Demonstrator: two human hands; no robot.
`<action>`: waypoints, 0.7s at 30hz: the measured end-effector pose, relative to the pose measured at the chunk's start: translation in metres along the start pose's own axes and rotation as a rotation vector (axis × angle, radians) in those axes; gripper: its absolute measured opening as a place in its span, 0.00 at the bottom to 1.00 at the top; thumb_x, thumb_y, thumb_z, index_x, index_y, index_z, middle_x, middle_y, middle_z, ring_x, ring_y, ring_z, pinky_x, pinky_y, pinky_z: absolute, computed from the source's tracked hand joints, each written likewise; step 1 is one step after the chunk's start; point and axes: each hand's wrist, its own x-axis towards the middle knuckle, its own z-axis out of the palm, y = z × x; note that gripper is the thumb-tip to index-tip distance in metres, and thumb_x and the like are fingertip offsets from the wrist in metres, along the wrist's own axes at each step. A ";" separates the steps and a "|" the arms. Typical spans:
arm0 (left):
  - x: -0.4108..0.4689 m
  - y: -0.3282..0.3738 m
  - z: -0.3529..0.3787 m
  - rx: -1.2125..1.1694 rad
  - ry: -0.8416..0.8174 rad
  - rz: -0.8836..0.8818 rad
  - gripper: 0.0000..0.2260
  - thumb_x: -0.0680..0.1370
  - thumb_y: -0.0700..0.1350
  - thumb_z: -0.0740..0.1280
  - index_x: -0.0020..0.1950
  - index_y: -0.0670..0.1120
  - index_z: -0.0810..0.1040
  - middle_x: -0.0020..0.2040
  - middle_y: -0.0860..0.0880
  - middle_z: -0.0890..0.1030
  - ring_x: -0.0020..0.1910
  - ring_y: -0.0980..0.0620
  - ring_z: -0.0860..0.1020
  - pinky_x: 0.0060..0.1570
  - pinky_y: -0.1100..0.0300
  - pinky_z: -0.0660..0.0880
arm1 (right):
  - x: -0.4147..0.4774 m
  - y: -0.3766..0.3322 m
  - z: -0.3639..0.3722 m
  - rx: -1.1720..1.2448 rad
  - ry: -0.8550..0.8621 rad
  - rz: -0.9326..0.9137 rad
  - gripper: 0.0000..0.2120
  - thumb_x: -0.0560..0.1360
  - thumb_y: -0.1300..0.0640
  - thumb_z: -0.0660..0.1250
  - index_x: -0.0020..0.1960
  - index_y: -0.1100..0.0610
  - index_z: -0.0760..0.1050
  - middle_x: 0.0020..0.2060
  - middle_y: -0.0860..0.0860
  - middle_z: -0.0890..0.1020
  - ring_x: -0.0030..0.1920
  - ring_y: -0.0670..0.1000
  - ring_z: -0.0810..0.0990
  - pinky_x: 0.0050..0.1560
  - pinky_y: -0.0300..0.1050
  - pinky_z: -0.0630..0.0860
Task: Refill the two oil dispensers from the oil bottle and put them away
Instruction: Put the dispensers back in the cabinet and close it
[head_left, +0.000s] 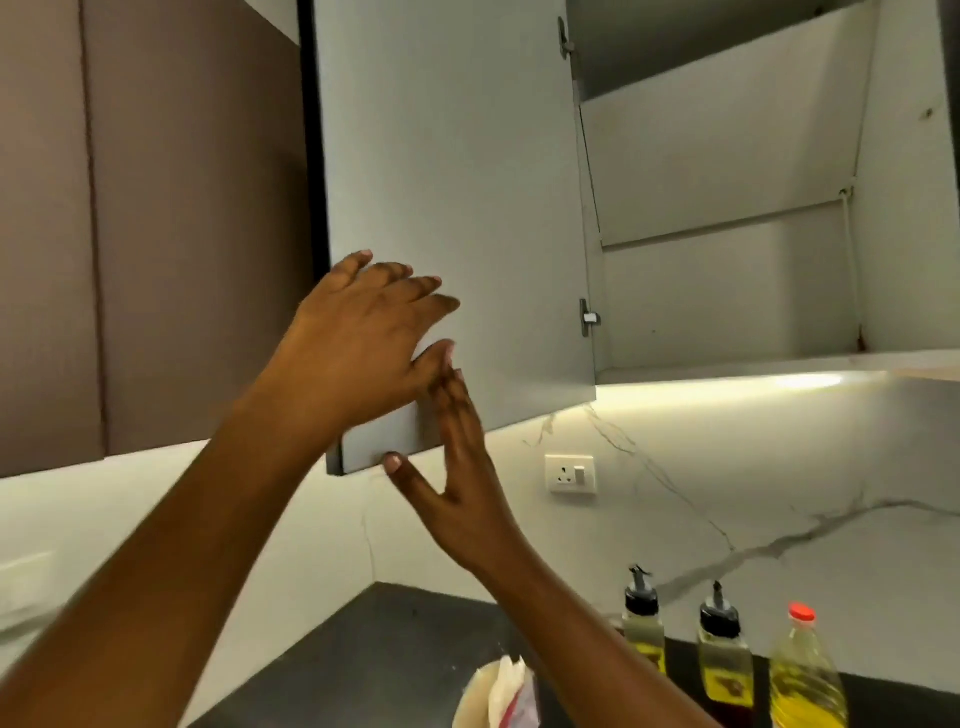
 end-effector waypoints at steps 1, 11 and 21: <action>-0.005 0.019 0.008 -0.149 0.124 -0.027 0.24 0.80 0.59 0.52 0.71 0.52 0.70 0.71 0.49 0.72 0.70 0.46 0.69 0.71 0.48 0.59 | -0.010 0.010 -0.012 -0.013 0.019 0.022 0.36 0.73 0.31 0.54 0.75 0.42 0.46 0.76 0.41 0.52 0.75 0.40 0.51 0.73 0.37 0.54; -0.025 0.237 0.228 -1.291 -0.242 -0.322 0.15 0.77 0.54 0.67 0.63 0.57 0.75 0.61 0.56 0.79 0.57 0.59 0.77 0.57 0.57 0.76 | -0.176 0.199 -0.141 -0.310 0.025 0.802 0.26 0.75 0.57 0.67 0.71 0.53 0.64 0.68 0.50 0.71 0.67 0.47 0.69 0.68 0.43 0.67; -0.083 0.381 0.429 -1.860 -0.826 -0.776 0.30 0.76 0.43 0.70 0.74 0.51 0.60 0.67 0.48 0.73 0.64 0.52 0.74 0.57 0.63 0.74 | -0.293 0.341 -0.144 -0.103 -0.170 1.383 0.45 0.73 0.59 0.70 0.77 0.50 0.41 0.76 0.51 0.55 0.75 0.52 0.55 0.72 0.48 0.59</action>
